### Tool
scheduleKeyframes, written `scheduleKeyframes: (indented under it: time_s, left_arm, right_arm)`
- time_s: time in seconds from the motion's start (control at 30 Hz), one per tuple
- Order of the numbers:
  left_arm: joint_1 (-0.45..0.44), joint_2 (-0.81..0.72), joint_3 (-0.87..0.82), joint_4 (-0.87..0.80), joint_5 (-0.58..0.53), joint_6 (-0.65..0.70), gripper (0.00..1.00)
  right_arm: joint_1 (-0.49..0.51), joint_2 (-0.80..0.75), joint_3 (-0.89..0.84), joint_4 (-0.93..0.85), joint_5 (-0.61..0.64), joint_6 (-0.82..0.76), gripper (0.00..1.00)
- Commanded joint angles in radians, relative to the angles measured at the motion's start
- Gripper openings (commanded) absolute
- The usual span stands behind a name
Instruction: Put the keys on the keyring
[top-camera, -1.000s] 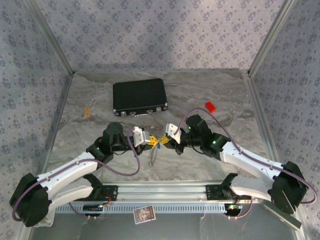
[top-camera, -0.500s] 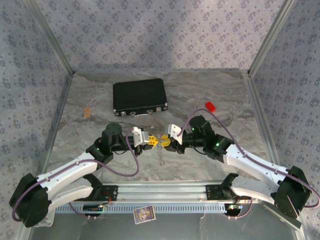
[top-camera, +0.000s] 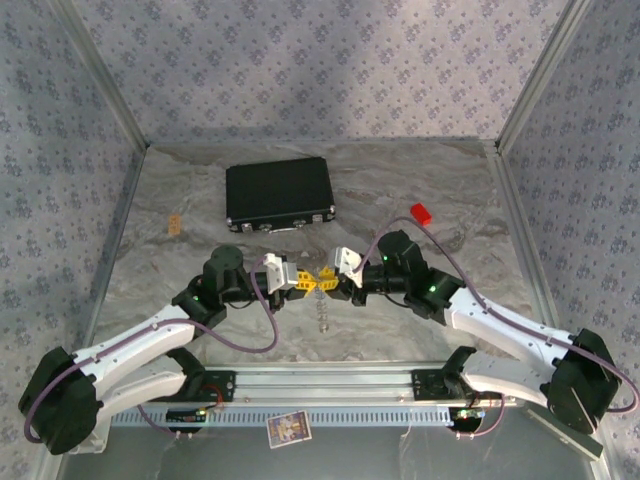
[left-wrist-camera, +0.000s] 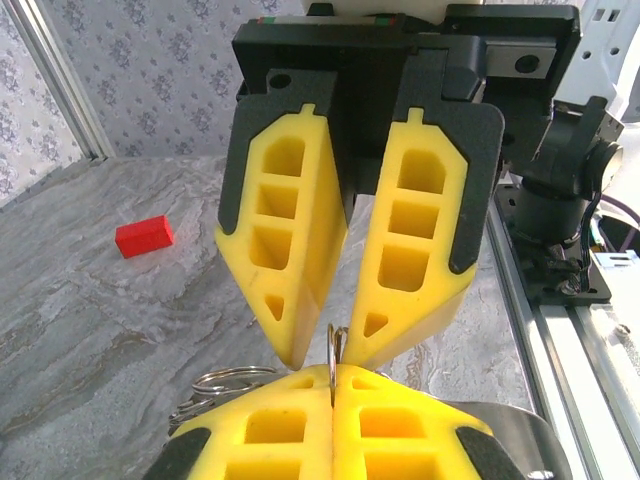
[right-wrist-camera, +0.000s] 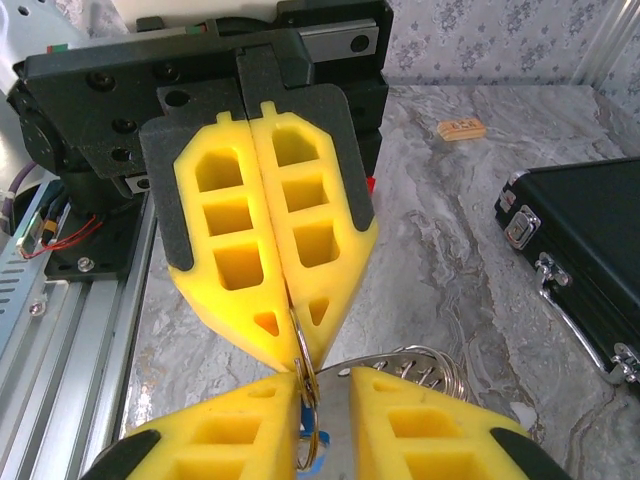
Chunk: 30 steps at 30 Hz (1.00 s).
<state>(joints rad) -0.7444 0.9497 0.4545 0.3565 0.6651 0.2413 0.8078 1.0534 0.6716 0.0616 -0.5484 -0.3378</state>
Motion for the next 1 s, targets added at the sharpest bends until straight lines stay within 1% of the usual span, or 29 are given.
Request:
scheduleKeyframes:
  time_s: [0.0,0.17,0.27,0.37,0.47,0.6,0.8,0.97]
  left_arm:
    - [-0.004,-0.010,0.000,0.080,0.042,-0.016,0.00]
    - [-0.004,-0.020,-0.001,0.057,0.023,-0.011,0.00]
    - [-0.005,-0.041,0.001,0.006,-0.018,0.008,0.11]
    - [-0.004,-0.059,0.016,-0.074,-0.057,0.042,0.18]
    - [-0.004,-0.062,0.040,-0.165,-0.091,0.080,0.21]
    - [-0.005,-0.053,0.074,-0.248,-0.101,0.122,0.23]
    - [-0.006,-0.033,0.095,-0.263,-0.075,0.125,0.25]
    - [-0.006,-0.019,0.113,-0.270,-0.050,0.129,0.25]
  right_arm:
    - [0.011,0.014,0.002,0.039,-0.023,0.013,0.16]
    - [0.012,0.015,0.008,0.030,-0.023,0.008,0.00]
    - [0.012,0.008,0.022,-0.021,0.000,-0.015,0.00]
    - [0.013,0.008,0.045,-0.081,0.017,-0.044,0.00]
    - [0.013,0.015,0.073,-0.146,0.029,-0.073,0.00]
    - [0.015,0.025,0.116,-0.244,0.060,-0.123,0.00]
    - [0.030,0.046,0.169,-0.315,0.077,-0.151,0.00]
    - [0.053,0.076,0.214,-0.358,0.104,-0.175,0.00]
